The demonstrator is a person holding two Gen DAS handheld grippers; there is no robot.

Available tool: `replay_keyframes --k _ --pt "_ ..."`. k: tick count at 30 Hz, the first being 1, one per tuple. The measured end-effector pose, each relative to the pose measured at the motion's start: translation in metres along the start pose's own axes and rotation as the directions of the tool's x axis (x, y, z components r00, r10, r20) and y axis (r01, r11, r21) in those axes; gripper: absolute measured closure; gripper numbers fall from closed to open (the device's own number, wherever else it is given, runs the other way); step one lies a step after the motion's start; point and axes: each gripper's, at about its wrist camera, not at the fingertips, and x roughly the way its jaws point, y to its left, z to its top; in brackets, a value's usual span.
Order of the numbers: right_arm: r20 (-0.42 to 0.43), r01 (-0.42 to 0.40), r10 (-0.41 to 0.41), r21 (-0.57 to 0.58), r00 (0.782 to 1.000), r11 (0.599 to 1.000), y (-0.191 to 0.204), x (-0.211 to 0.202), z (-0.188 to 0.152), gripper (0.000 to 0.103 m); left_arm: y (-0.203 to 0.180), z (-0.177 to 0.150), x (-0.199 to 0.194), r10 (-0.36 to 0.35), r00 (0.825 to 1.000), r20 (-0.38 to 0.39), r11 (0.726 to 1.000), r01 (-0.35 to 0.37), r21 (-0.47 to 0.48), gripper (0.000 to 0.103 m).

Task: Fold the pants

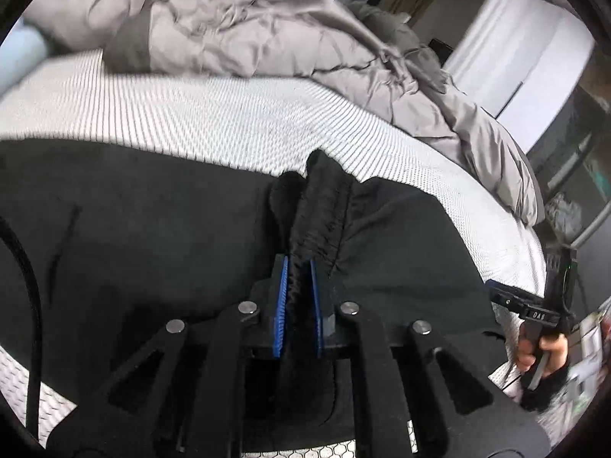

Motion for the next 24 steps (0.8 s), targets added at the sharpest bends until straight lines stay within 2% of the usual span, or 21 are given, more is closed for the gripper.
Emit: replay_keyframes --k 2,5,7,8,9,11,13,14,15,17,19,21,22,24 --pt "-0.003 0.000 0.000 -0.001 1.000 1.000 0.000 0.000 -0.001 0.020 -0.004 0.003 -0.007 0.010 1.000 0.012 1.000 -0.010 0.007 0.095" --pt "-0.004 0.005 -0.005 -0.003 1.000 1.000 0.000 -0.001 -0.004 0.020 0.013 0.008 -0.014 0.116 0.992 0.043 0.993 -0.114 -0.040 0.094" --pt "-0.003 0.003 -0.003 0.000 1.000 1.000 -0.002 -0.002 -0.006 0.020 0.028 0.010 -0.013 0.063 0.997 0.038 0.994 -0.059 -0.094 0.094" --pt "-0.003 0.002 -0.002 0.004 1.000 1.000 -0.002 -0.003 -0.006 0.020 0.031 0.010 -0.012 -0.012 1.000 0.029 0.993 0.016 -0.121 0.093" --pt "-0.002 0.000 0.000 0.008 1.000 1.000 -0.004 -0.003 -0.006 0.020 0.033 0.010 -0.011 -0.056 0.998 0.025 0.989 0.059 -0.137 0.091" --pt "0.002 -0.019 0.019 0.012 1.000 1.000 -0.004 -0.006 -0.007 0.020 0.031 0.011 -0.006 -0.071 0.997 0.029 0.986 0.075 -0.149 0.061" --pt "0.003 -0.026 0.026 0.002 1.000 1.000 0.000 -0.006 -0.008 0.020 0.026 0.010 0.001 -0.051 0.998 0.032 0.988 0.055 -0.145 0.048" --pt "0.001 -0.019 0.019 -0.009 1.000 1.000 0.002 -0.005 -0.008 0.020 0.022 0.011 0.007 -0.060 0.998 0.013 0.989 0.061 -0.136 0.047" --pt "-0.001 -0.017 0.017 -0.013 1.000 1.000 0.003 -0.004 -0.009 0.020 0.019 0.011 0.015 -0.065 0.998 -0.019 0.989 0.062 -0.133 0.047" --pt "-0.005 -0.016 0.016 -0.013 1.000 1.000 0.003 -0.003 -0.010 0.020 0.014 0.008 0.035 -0.031 0.996 -0.080 0.992 0.021 -0.126 0.049" --pt "-0.003 -0.019 0.019 -0.012 1.000 1.000 0.003 -0.004 -0.010 0.020 0.010 0.001 0.050 0.014 0.989 -0.144 0.993 -0.031 -0.116 0.059" --pt "-0.003 -0.023 0.023 -0.010 1.000 1.000 0.002 -0.005 -0.011 0.020 0.004 -0.003 0.048 0.037 0.992 -0.119 0.996 -0.046 -0.074 0.073" --pt "-0.003 -0.023 0.022 -0.011 1.000 1.000 0.001 -0.006 -0.012 0.020 0.000 -0.004 0.045 0.034 0.993 -0.110 0.998 -0.040 -0.050 0.086" --pt "-0.003 -0.019 0.019 -0.012 1.000 1.000 0.000 -0.006 -0.014 0.020 -0.002 -0.008 0.034 0.006 0.996 -0.084 1.000 -0.008 -0.024 0.092"
